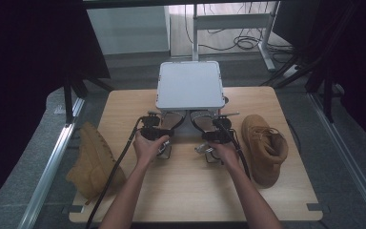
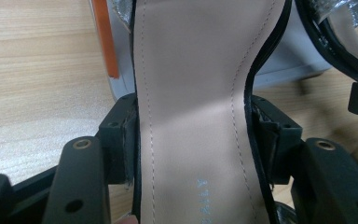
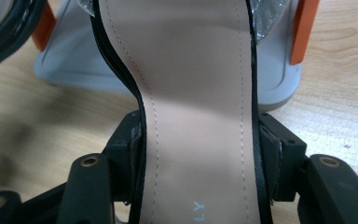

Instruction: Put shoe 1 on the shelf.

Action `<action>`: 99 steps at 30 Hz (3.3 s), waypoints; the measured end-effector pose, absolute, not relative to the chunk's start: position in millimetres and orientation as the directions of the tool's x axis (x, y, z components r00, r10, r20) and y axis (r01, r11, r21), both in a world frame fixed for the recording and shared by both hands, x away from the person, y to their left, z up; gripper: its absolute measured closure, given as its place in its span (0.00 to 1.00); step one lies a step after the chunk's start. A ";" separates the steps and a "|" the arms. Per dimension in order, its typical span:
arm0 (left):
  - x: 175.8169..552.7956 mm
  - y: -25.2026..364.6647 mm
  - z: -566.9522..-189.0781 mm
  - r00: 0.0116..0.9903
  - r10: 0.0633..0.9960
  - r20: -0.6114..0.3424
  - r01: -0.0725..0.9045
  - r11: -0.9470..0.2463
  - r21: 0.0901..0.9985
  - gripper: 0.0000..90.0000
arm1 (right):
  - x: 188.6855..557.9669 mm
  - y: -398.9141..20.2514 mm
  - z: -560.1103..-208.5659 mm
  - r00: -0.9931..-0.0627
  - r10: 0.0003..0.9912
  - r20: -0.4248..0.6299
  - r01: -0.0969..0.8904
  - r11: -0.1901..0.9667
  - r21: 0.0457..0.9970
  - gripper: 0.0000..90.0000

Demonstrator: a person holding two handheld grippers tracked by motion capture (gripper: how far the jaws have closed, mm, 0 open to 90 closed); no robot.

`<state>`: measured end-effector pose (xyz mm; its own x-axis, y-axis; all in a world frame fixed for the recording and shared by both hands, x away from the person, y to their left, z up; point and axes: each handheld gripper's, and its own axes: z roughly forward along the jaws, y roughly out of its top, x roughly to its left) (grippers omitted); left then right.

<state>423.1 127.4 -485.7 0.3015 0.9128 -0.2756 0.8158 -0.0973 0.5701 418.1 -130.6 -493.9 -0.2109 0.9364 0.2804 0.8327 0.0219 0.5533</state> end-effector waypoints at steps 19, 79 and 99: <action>435.0 117.8 -504.4 0.253 0.921 -0.295 0.822 -0.044 0.568 0.45 | 432.9 -124.4 -499.8 -0.155 0.948 0.277 0.828 -0.029 0.560 0.47; 431.2 111.6 -511.2 0.296 0.907 -0.299 0.834 -0.093 0.544 0.36 | 430.2 -132.4 -501.3 -0.184 0.948 0.260 0.844 0.016 0.537 0.37; 421.5 108.8 -513.4 0.249 0.931 -0.266 0.801 -0.044 0.598 0.42 | 428.7 -132.0 -502.2 -0.178 0.947 0.269 0.842 0.004 0.540 0.39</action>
<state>421.5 108.8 -513.4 0.2494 0.9313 -0.2657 0.8006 -0.0439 0.5976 428.7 -132.0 -502.2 -0.1776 0.9466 0.2692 0.8415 0.0043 0.5402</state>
